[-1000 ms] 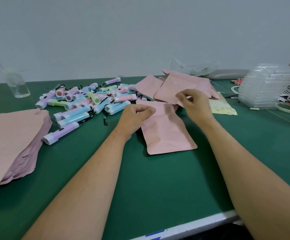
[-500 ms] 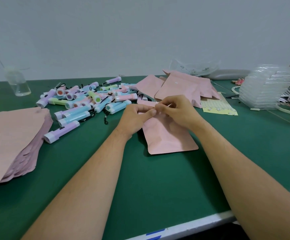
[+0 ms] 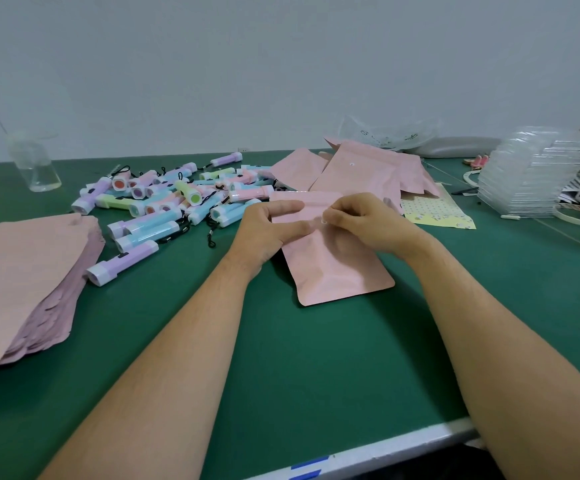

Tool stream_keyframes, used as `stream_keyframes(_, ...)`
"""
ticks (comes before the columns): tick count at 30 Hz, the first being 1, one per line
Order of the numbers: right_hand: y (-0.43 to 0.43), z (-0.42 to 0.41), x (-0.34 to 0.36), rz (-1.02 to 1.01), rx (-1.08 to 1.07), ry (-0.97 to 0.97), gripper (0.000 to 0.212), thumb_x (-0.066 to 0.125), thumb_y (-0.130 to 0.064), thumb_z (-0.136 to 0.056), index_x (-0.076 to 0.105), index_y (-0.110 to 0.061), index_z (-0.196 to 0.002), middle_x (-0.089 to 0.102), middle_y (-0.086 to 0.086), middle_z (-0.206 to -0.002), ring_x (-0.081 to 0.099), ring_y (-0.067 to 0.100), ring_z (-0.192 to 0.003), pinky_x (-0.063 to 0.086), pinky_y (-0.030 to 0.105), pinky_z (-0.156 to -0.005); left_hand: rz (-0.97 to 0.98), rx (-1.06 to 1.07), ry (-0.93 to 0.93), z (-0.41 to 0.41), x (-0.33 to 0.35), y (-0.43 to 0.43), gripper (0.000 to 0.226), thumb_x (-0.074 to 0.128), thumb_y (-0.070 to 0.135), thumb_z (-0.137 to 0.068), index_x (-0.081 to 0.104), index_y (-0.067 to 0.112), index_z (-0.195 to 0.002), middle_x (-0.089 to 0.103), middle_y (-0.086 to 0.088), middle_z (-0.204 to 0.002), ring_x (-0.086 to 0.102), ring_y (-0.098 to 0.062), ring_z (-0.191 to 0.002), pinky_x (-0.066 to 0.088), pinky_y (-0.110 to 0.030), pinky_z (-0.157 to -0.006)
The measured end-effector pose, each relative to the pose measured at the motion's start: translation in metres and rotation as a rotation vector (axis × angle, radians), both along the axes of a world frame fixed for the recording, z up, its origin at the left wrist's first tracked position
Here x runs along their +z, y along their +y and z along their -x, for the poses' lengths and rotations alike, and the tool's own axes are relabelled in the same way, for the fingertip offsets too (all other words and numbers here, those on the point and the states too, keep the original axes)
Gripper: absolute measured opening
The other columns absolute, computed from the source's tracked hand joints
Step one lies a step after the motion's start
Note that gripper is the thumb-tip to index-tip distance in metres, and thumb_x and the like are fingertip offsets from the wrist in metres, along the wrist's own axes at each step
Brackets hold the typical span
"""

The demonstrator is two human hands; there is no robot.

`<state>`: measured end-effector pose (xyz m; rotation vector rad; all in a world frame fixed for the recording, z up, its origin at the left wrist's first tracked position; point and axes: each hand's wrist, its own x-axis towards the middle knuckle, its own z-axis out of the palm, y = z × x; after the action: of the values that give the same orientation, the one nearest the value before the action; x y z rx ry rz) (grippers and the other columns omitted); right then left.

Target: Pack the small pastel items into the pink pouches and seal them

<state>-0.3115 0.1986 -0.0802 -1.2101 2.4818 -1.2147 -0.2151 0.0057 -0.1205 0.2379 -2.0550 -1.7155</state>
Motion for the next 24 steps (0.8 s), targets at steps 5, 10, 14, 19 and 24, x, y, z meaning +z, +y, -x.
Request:
stream_keyframes(5, -0.002, -0.008, 0.001, -0.075, 0.08, -0.012, 0.024, 0.063, -0.027, -0.103, 0.074, -0.01, -0.09, 0.065, 0.009, -0.081, 0.051, 0.01, -0.07, 0.041, 0.017, -0.063, 0.038, -0.004, 0.005, 0.0, 0.0, -0.001, 0.053, 0.096, 0.031, -0.073, 0.078, 0.023, -0.123, 0.073, 0.016, -0.124, 0.06, 0.002, -0.125, 0.045, -0.025, -0.111)
stream_keyframes(10, -0.009, -0.004, -0.006, -0.102, 0.062, 0.07, 0.023, 0.065, -0.031, -0.101, 0.076, -0.012, -0.097, 0.075, 0.005, -0.094, 0.064, 0.02, -0.089, 0.051, 0.036, -0.086, 0.017, 0.012, 0.014, 0.001, -0.001, -0.001, 0.041, 0.091, 0.019, -0.08, 0.079, 0.023, -0.12, 0.074, 0.01, -0.124, 0.063, -0.006, -0.125, 0.048, -0.036, -0.115)
stream_keyframes(14, -0.01, -0.001, -0.009, -0.03, 0.062, 0.143, 0.014, 0.074, -0.03, -0.095, 0.078, -0.02, -0.087, 0.073, -0.007, -0.082, 0.056, -0.001, -0.072, 0.041, 0.012, -0.07, -0.004, 0.002, 0.023, 0.002, -0.002, -0.002, 0.042, 0.093, 0.019, -0.077, 0.079, 0.024, -0.117, 0.074, 0.008, -0.125, 0.063, -0.008, -0.127, 0.049, -0.038, -0.115)
stream_keyframes(19, -0.008, 0.005, -0.015, 0.108, -0.047, 0.192, 0.023, 0.087, -0.045, -0.078, 0.072, -0.028, -0.078, 0.066, -0.015, -0.072, 0.052, -0.002, -0.064, 0.039, 0.012, -0.059, -0.081, -0.003, 0.038, 0.002, -0.002, -0.004, 0.046, 0.094, 0.013, -0.076, 0.079, 0.02, -0.119, 0.075, 0.005, -0.125, 0.065, -0.009, -0.125, 0.054, -0.031, -0.107)
stream_keyframes(24, -0.006, 0.012, -0.015, 0.386, -0.273, 0.204, 0.024, 0.08, -0.049, -0.084, 0.066, -0.03, -0.088, 0.064, -0.011, -0.083, 0.052, 0.007, -0.068, 0.048, 0.026, -0.066, -0.295, -0.001, 0.067, -0.001, 0.0, -0.007, 0.052, 0.095, 0.009, -0.072, 0.079, 0.019, -0.12, 0.08, 0.003, -0.116, 0.074, -0.02, -0.113, 0.06, -0.036, -0.097)
